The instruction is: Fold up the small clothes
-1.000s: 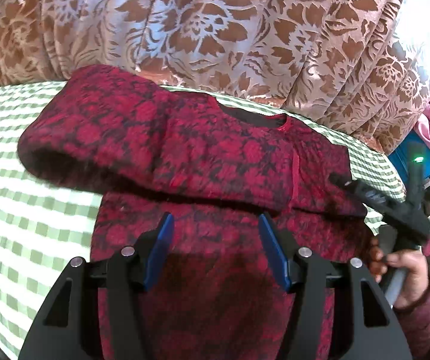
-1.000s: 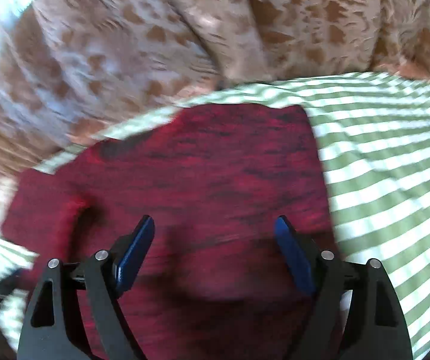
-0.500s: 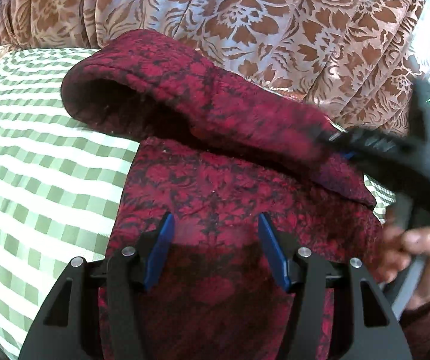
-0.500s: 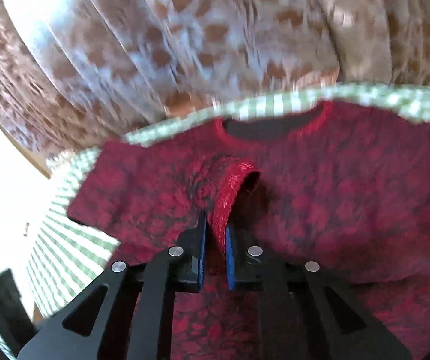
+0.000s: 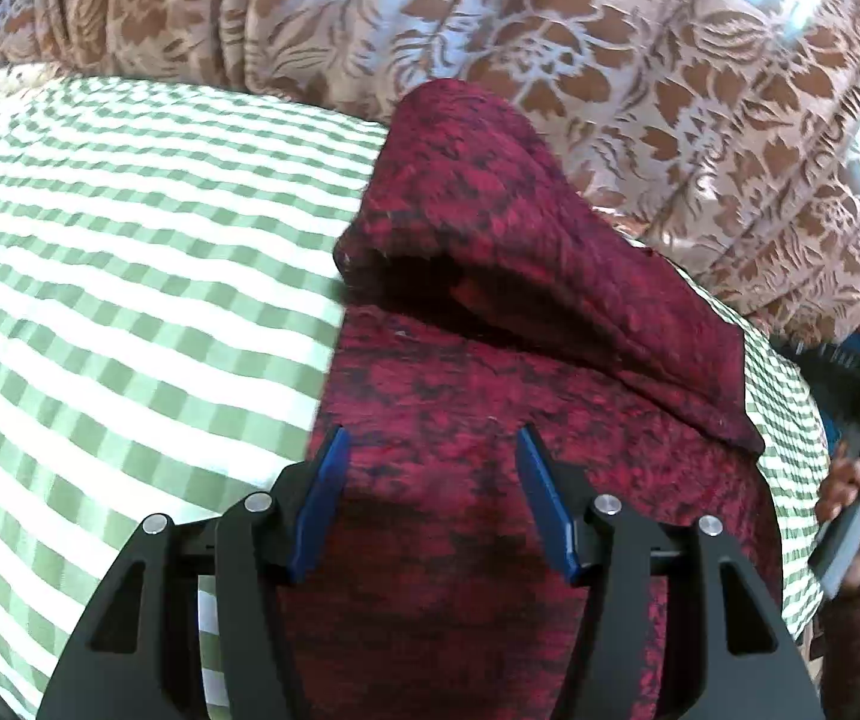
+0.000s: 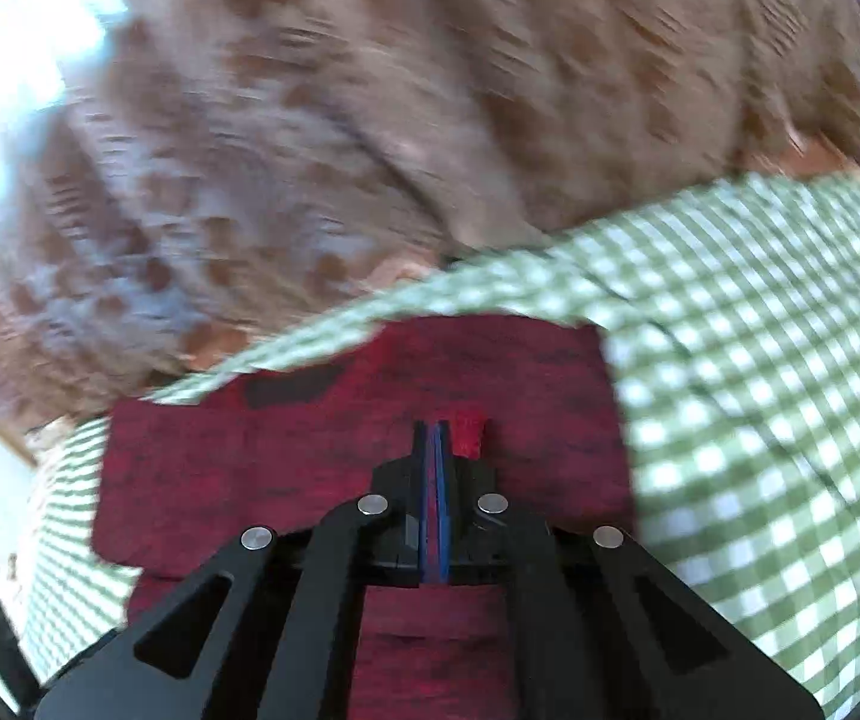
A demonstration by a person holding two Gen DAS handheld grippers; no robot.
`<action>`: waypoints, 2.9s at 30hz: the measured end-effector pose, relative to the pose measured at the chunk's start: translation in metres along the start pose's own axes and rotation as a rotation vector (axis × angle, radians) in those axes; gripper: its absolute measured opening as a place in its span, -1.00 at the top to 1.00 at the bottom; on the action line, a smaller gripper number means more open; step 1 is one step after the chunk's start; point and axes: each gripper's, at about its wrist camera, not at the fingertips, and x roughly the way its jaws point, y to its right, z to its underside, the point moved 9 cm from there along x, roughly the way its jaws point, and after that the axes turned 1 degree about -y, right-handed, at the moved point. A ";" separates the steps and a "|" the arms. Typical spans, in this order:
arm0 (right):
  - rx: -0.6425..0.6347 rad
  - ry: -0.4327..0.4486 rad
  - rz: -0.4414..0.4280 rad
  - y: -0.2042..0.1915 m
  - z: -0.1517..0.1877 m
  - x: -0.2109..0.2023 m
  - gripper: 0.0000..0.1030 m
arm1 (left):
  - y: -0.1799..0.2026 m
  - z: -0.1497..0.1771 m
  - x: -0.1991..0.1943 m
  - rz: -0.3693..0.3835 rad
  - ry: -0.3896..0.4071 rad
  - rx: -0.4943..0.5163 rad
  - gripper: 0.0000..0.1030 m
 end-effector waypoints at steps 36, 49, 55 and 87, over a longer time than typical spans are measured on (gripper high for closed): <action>0.045 -0.105 0.057 0.039 0.038 0.031 0.45 | -0.028 -0.029 -0.010 0.002 0.031 -0.088 -0.30; -0.183 -0.006 0.009 -0.033 0.015 0.011 -0.34 | -0.017 -0.129 0.048 0.211 -0.025 -0.185 -0.44; -0.226 -0.029 0.009 -0.044 0.019 0.026 -0.34 | 0.004 -0.141 0.085 0.322 -0.110 -0.215 -0.37; -0.311 -0.030 0.065 -0.052 0.054 0.075 -0.50 | 0.031 -0.109 0.097 -0.246 0.087 0.209 -0.07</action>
